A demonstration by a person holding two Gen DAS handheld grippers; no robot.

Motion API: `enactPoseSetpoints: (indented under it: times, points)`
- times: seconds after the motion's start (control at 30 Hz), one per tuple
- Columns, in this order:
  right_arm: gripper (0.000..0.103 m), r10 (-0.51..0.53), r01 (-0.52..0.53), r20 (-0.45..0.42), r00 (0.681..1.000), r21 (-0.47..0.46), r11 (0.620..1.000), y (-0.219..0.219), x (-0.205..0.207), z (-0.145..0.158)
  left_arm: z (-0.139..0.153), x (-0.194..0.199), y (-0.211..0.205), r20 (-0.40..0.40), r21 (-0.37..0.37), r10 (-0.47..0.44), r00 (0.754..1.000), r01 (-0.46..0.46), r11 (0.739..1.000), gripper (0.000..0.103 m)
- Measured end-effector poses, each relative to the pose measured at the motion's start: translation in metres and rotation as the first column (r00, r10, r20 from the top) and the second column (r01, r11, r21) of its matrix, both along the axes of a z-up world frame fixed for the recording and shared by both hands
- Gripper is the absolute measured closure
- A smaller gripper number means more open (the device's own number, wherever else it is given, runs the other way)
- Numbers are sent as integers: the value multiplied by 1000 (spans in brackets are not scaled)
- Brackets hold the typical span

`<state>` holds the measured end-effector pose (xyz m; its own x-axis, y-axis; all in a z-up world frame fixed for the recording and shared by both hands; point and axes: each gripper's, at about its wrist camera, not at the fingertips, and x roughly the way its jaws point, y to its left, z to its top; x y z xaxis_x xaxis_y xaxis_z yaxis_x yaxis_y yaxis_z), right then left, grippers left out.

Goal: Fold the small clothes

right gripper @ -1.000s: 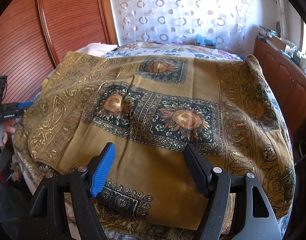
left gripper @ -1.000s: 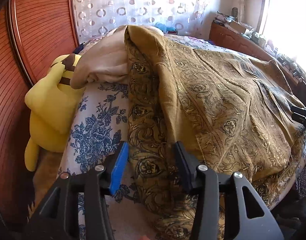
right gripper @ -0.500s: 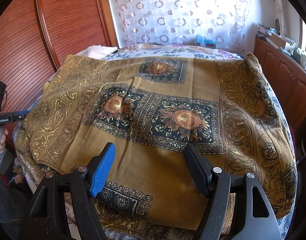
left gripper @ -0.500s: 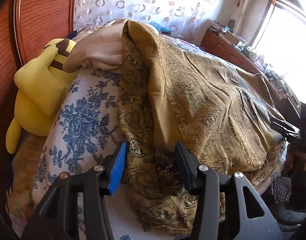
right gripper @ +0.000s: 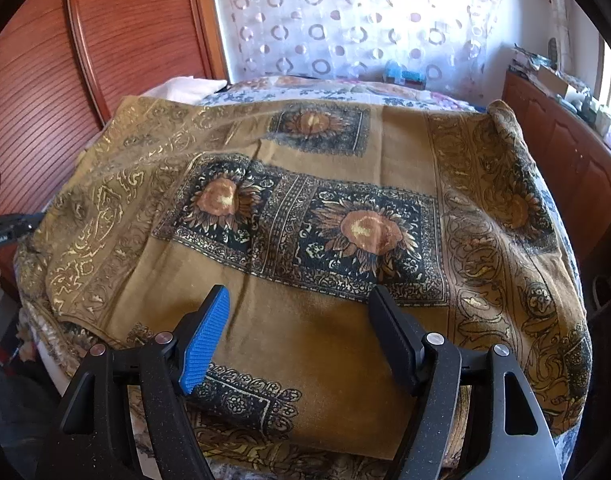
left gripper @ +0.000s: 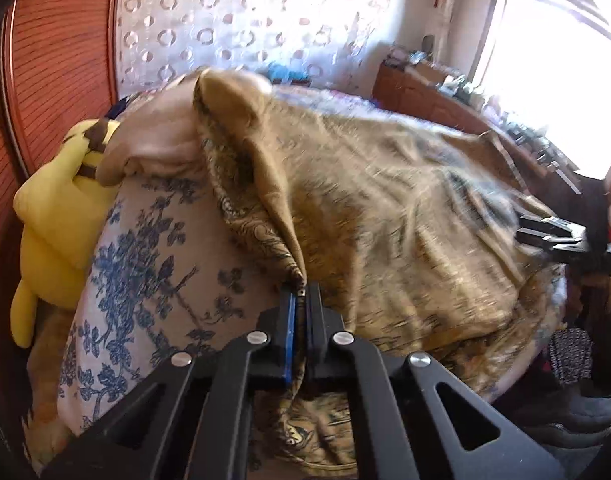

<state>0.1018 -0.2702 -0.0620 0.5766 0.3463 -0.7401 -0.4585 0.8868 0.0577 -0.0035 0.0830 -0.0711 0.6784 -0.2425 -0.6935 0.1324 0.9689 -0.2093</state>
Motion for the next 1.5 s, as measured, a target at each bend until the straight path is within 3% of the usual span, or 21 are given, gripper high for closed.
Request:
enactPoseSetpoints:
  times: [0.3,0.53,0.8,0.9,1.0,1.2,1.3,1.5]
  points:
    - [29,-23,23,15,1000,1,1000,-6,-1,4,50,19,-32,118,-18,-81,990,84,996,103]
    - [29,-106,104,33,994,50,993,-49,-9,13,93,52,-95,191,5,-214,958,217,976,103]
    - [29,-193,186,60,979,108,977,-101,-27,24,131,96,-198,213,64,-400,891,396,916,103]
    - [29,-220,211,65,973,123,970,-119,-33,27,142,110,-244,212,67,-469,857,466,882,103]
    - [29,-236,226,63,970,138,964,-134,-37,29,145,128,-273,186,46,-501,845,502,864,100]
    - [29,-256,246,56,965,150,958,-151,-37,29,130,151,-286,118,66,-517,848,513,856,85]
    - [29,-255,245,59,965,146,958,-152,-33,30,122,157,-280,108,64,-496,861,492,868,80]
    - [29,-233,222,79,969,126,967,-149,-13,41,99,169,-247,73,102,-430,900,422,901,80]
